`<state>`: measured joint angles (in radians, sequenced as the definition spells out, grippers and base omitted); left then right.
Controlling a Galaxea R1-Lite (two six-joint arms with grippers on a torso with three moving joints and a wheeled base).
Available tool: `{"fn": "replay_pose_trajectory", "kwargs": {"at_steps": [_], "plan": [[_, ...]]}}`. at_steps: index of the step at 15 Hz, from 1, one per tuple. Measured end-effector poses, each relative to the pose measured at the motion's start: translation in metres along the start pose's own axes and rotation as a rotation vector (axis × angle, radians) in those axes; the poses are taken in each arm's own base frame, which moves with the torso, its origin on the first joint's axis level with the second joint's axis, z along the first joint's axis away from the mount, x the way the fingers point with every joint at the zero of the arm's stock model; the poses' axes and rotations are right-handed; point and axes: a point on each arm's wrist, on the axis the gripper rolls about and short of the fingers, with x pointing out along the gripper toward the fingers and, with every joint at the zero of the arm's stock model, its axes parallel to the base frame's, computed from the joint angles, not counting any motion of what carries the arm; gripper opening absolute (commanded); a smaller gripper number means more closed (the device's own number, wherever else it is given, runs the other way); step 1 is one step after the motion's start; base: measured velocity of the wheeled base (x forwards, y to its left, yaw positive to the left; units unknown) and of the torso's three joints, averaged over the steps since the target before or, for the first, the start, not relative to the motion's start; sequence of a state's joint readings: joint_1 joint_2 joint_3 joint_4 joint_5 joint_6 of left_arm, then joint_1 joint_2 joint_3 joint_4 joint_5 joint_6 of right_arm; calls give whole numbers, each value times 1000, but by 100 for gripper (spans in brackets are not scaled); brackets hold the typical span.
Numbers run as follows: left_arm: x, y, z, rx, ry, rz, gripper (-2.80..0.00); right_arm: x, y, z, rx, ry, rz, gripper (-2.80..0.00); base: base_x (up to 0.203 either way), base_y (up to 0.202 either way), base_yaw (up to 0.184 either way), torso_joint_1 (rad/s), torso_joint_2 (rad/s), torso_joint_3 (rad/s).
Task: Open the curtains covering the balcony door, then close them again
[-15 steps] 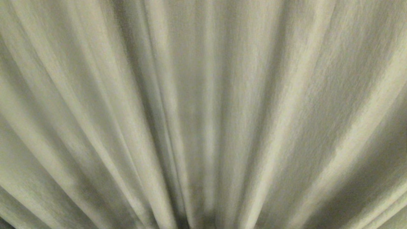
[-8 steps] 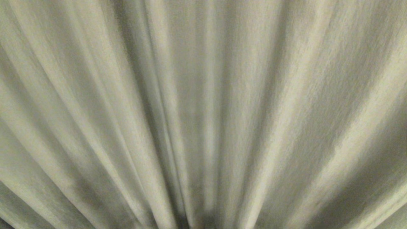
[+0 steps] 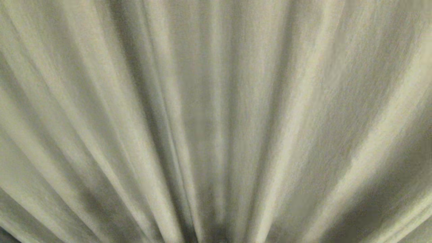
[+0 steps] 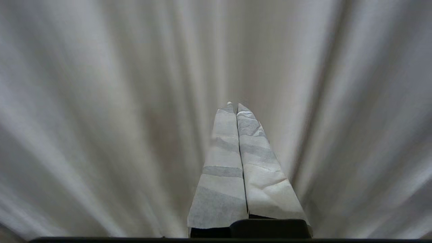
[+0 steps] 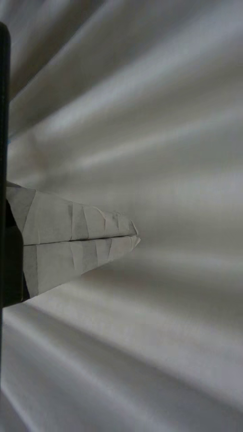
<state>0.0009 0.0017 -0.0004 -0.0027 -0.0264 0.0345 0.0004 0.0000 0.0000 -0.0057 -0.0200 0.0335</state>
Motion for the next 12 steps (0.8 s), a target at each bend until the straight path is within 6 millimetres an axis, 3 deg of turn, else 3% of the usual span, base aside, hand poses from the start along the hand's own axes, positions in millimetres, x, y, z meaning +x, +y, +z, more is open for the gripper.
{"fn": "replay_pose_trajectory", "kwargs": {"at_steps": [12], "plan": [[0,0,0,-1,1,0,-280,0,0,0,0,0,0,-280,0,-191,2,2,3,2]]}}
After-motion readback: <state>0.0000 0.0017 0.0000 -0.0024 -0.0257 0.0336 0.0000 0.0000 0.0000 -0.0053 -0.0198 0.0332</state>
